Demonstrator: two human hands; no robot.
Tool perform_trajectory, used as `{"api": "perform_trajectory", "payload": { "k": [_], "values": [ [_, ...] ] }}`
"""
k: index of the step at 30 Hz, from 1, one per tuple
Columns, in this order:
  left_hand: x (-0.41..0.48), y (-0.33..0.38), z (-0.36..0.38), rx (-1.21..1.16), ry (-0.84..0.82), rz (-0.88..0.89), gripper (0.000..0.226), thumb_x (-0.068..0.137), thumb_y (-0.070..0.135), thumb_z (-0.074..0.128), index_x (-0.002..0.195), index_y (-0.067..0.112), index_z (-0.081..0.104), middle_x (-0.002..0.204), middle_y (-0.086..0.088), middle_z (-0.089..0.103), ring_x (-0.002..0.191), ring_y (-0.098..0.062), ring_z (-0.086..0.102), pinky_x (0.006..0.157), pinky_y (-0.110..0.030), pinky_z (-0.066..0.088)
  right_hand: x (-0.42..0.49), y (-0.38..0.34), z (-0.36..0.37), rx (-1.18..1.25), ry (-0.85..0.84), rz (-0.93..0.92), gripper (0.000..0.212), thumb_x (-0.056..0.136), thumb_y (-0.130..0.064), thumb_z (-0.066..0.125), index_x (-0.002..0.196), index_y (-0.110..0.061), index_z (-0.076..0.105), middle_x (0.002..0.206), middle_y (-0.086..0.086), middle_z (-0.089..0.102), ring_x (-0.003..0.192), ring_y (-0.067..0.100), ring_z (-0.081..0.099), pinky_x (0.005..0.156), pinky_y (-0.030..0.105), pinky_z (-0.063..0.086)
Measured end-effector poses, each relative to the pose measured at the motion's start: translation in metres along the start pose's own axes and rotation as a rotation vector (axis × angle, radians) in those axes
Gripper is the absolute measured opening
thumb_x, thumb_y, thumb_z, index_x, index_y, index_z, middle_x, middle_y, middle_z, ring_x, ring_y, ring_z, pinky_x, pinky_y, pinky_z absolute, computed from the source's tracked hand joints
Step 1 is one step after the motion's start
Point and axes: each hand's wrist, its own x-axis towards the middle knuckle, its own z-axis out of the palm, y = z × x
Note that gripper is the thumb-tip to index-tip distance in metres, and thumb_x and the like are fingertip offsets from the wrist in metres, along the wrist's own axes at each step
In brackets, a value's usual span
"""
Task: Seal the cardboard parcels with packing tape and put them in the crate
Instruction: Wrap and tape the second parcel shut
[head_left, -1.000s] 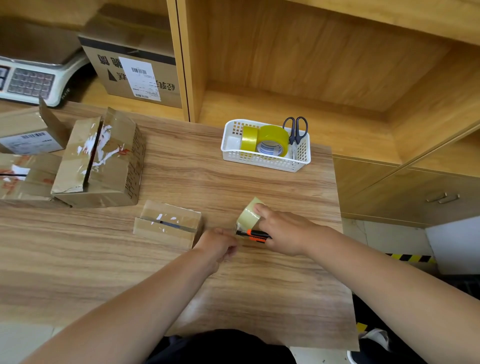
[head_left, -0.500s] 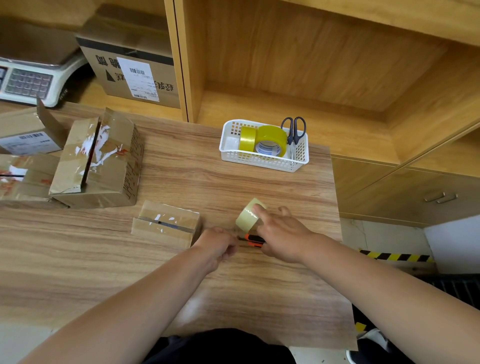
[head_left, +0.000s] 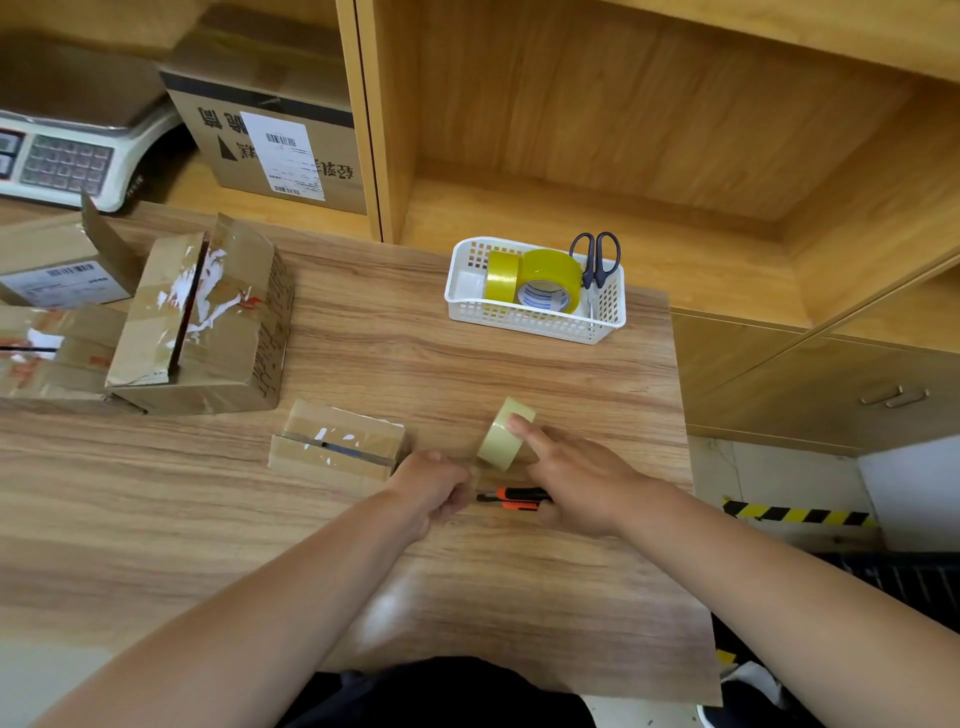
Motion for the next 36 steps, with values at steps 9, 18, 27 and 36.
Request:
{"api": "perform_trajectory", "payload": {
  "k": [9, 18, 27, 36],
  "values": [
    [0.005, 0.005, 0.011, -0.175, 0.061, -0.058, 0.024, 0.087, 0.011, 0.065, 0.065, 0.009, 0.054, 0.038, 0.002, 0.039, 0.041, -0.012, 0.037, 0.059, -0.028, 0.043, 0.000, 0.004, 0.010, 0.043, 0.045, 0.008, 0.014, 0.087, -0.024, 0.058, 0.095, -0.014, 0.063, 0.159, -0.007, -0.010, 0.143, 0.020, 0.019, 0.102, 0.031, 0.036],
    [0.012, 0.005, 0.016, -0.261, 0.054, -0.151, 0.023, 0.082, 0.013, 0.072, 0.068, 0.009, 0.054, 0.052, -0.001, 0.039, 0.038, -0.008, 0.033, 0.041, -0.023, 0.048, -0.018, -0.018, 0.042, -0.002, 0.224, 0.102, 0.009, 0.066, -0.023, 0.070, 0.070, -0.016, 0.068, 0.133, 0.008, 0.052, 0.107, 0.020, 0.056, 0.079, 0.030, 0.053],
    [0.004, -0.001, 0.013, -0.337, 0.038, -0.165, 0.025, 0.086, 0.009, 0.068, 0.068, 0.007, 0.050, 0.053, -0.002, 0.042, 0.026, -0.004, 0.036, 0.041, -0.022, 0.050, 0.013, -0.012, 0.068, 0.850, -0.076, 0.499, 0.012, 0.094, -0.016, 0.047, 0.091, -0.015, 0.058, 0.074, 0.002, 0.053, 0.069, 0.018, 0.050, 0.058, 0.028, 0.033],
    [0.004, -0.010, 0.011, -0.364, 0.006, -0.161, 0.024, 0.089, 0.007, 0.064, 0.067, 0.008, 0.053, 0.036, 0.004, 0.047, 0.027, -0.004, 0.039, 0.042, -0.020, 0.052, 0.032, -0.021, 0.044, 1.281, -0.002, 0.579, 0.020, 0.093, -0.003, 0.039, 0.090, -0.007, 0.058, 0.072, 0.011, 0.057, 0.054, 0.018, 0.051, 0.051, 0.026, 0.040]
  ]
}}
